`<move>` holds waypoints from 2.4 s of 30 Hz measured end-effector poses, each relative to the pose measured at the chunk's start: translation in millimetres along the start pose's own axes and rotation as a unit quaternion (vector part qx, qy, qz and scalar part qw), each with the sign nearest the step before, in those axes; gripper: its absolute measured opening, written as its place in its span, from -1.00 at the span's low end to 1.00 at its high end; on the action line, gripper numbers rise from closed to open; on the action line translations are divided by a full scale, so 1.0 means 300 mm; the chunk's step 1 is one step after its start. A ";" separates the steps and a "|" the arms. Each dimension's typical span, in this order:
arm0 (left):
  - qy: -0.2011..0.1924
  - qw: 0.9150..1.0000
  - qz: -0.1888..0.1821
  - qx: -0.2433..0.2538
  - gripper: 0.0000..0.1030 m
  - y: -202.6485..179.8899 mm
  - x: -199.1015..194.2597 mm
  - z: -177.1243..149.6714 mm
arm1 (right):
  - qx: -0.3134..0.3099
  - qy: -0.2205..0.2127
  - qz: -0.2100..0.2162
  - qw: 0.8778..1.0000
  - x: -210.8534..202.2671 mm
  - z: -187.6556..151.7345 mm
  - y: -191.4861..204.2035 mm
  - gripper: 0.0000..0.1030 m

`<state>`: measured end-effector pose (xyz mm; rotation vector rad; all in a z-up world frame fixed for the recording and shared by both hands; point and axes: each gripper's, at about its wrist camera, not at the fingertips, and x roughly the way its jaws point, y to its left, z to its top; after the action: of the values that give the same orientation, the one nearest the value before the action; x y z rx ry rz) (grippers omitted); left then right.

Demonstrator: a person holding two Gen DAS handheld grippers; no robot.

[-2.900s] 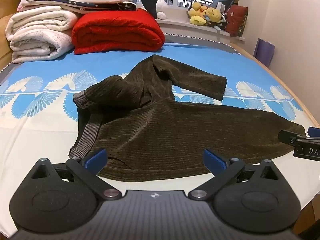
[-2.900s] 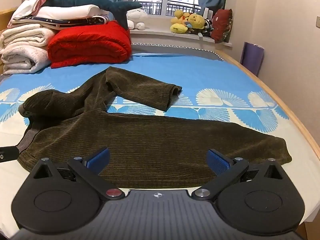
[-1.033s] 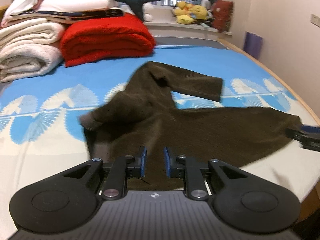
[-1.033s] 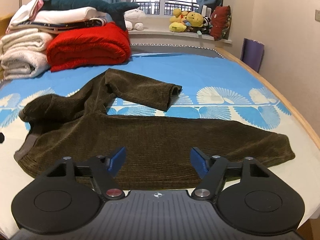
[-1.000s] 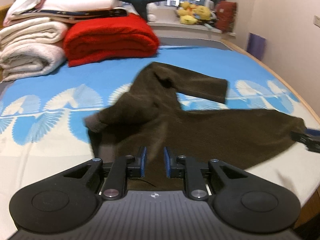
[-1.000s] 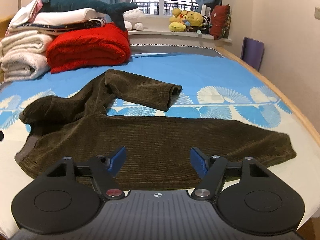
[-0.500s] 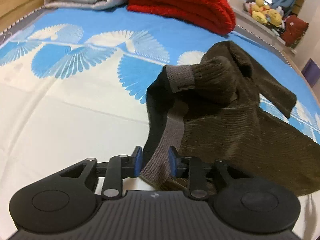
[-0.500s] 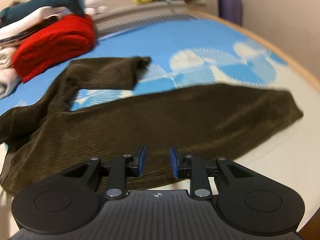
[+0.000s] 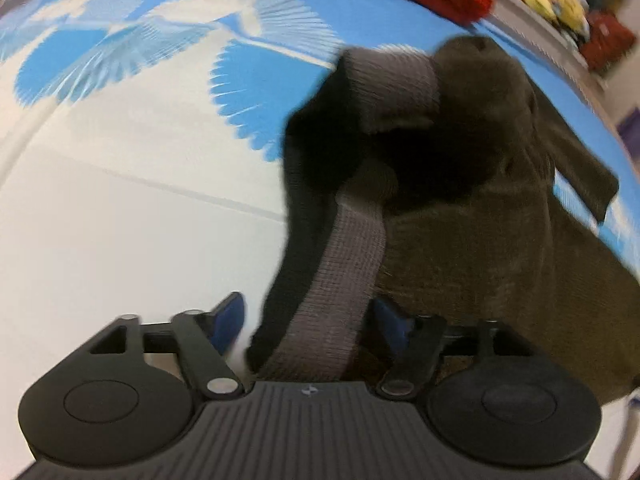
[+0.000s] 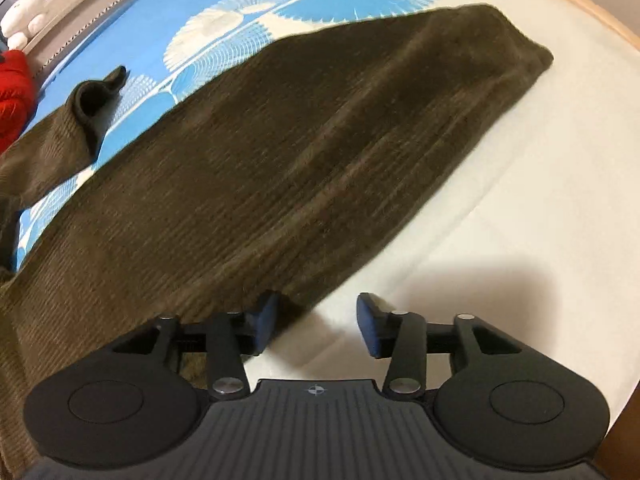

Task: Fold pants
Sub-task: 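Grasp the grey waistband with the left gripper and lift it, then hold the waistband with the left gripper while the right gripper pulls a leg hem straight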

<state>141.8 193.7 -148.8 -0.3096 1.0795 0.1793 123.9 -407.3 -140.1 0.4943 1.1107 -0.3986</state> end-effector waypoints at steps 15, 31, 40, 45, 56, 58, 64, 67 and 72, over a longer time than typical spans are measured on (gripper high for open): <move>-0.076 0.987 -0.008 0.144 -0.80 -0.052 -0.233 -0.086 | 0.005 -0.019 -0.040 0.999 -0.005 0.005 -0.008 -0.19; 0.020 0.996 0.058 0.061 -0.81 0.295 -0.480 -0.217 | -0.151 0.065 0.071 0.984 -0.176 -0.124 -0.103 -1.00; -0.003 0.998 0.063 0.007 -0.04 0.299 -0.552 -0.183 | 0.005 -0.074 0.117 0.990 -0.214 0.005 -0.319 -0.39; 0.053 0.996 0.075 0.010 0.13 0.284 -0.410 -0.185 | 0.050 -0.093 0.099 0.989 -0.107 0.084 -0.331 -0.26; 0.112 0.992 0.050 -0.029 0.50 0.341 -0.212 -0.173 | 0.083 -0.081 0.081 0.990 0.073 0.174 -0.287 -0.14; 0.115 0.992 0.048 -0.024 0.45 0.335 -0.198 -0.173 | 0.078 -0.089 0.074 0.990 0.083 0.184 -0.262 -0.15; 0.101 0.994 0.049 0.018 -0.27 0.281 -0.201 -0.181 | 0.048 -0.098 0.057 0.992 0.060 0.191 -0.232 -0.87; 0.084 0.995 0.050 0.035 -0.41 0.264 -0.228 -0.184 | 0.042 -0.106 0.043 0.993 0.004 0.184 -0.263 -0.90; 0.048 0.995 0.011 0.082 -0.50 0.190 -0.301 -0.207 | 0.058 -0.098 -0.025 0.993 -0.080 0.139 -0.391 -0.92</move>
<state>31.3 227.4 -105.1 -0.1594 1.1860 0.0952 82.4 -526.1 -124.2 0.5184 0.9159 -0.5466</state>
